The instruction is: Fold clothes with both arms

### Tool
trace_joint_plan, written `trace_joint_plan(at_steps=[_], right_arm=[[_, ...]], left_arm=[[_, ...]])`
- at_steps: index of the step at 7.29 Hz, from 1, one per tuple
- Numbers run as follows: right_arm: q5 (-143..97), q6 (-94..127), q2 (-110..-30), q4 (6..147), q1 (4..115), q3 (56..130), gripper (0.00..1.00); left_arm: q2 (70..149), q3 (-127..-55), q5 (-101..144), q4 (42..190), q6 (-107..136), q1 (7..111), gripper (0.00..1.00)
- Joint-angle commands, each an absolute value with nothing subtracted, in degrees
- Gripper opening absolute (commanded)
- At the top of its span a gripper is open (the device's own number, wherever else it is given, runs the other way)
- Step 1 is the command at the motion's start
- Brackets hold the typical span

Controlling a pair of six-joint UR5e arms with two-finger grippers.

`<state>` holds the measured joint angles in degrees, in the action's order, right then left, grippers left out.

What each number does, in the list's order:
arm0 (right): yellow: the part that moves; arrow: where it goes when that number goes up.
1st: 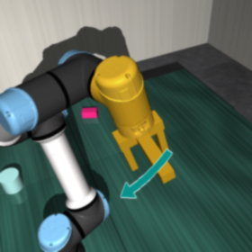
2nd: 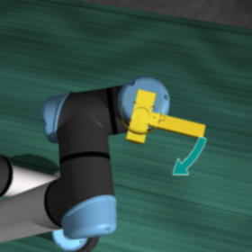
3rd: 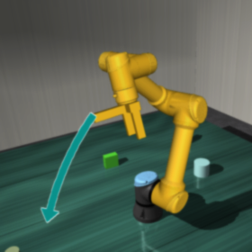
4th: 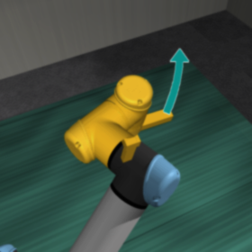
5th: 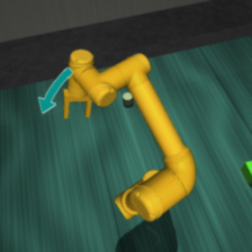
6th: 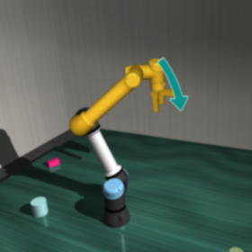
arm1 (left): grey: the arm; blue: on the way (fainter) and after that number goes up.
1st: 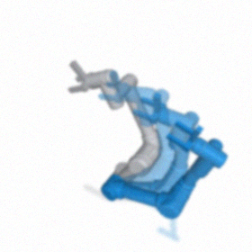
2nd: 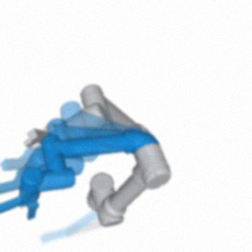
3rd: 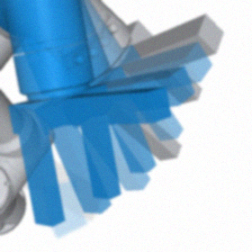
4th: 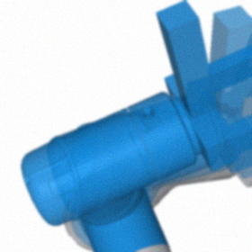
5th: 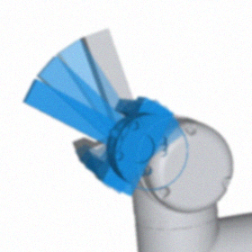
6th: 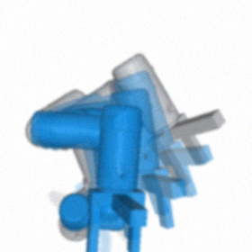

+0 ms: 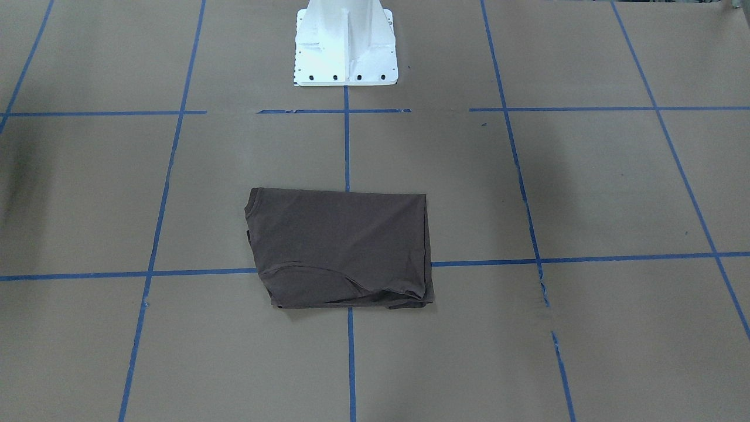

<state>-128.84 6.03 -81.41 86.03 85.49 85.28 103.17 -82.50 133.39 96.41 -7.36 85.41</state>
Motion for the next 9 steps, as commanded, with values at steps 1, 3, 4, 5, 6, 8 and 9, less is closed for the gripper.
trace_joint_plan(at_steps=[1, 3, 4, 5, 6, 8, 9], right_arm=[[-129.0, 3.3, -81.3, 94.1, 86.7, 89.2, 1.00], [-129.2, 3.3, -81.2, 100.2, 86.5, 93.9, 1.00], [-129.7, 3.8, -81.3, 100.3, 86.4, 94.5, 1.00], [-129.6, 4.1, -81.4, 99.9, 86.2, 94.2, 1.00], [-129.3, 4.0, -82.0, 99.4, 86.2, 94.0, 1.00], [-129.7, 4.1, -82.4, 99.5, 86.2, 94.2, 1.00], [-129.8, 4.1, -82.4, 99.4, 86.2, 94.5, 1.00]], left_arm=[[97.5, -85.1, 140.3, 93.6, -5.6, 86.8, 1.00], [94.9, -86.1, 139.8, 101.6, -4.5, 86.9, 1.00], [95.1, -86.6, 139.6, 102.1, -4.6, 87.1, 1.00], [95.4, -86.7, 138.6, 102.0, -4.6, 87.9, 1.00], [95.0, -88.1, 138.4, 101.9, -4.5, 87.8, 1.00], [95.8, -86.1, 137.5, 102.0, -4.9, 87.5, 1.00], [94.7, -89.4, 137.4, 101.4, -5.0, 87.9, 1.00]])
